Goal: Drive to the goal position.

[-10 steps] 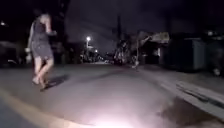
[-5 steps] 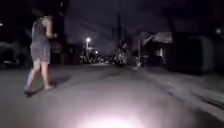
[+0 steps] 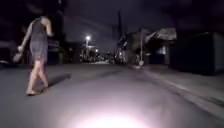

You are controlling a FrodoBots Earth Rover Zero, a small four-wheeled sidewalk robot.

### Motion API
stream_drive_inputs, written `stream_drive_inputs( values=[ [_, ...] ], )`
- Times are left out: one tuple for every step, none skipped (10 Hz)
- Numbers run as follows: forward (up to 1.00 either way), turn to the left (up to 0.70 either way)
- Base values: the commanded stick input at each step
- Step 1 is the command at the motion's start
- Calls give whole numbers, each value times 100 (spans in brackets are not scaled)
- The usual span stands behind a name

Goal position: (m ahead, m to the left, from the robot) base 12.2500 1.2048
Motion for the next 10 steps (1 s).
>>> stream_drive_inputs(
  values=[
    [100, 0],
    [100, 0],
    [100, 0],
    [100, 0],
    [100, 0],
    [100, 0],
    [100, 0],
    [100, 0],
    [100, 0],
    [100, 0]
  ],
)
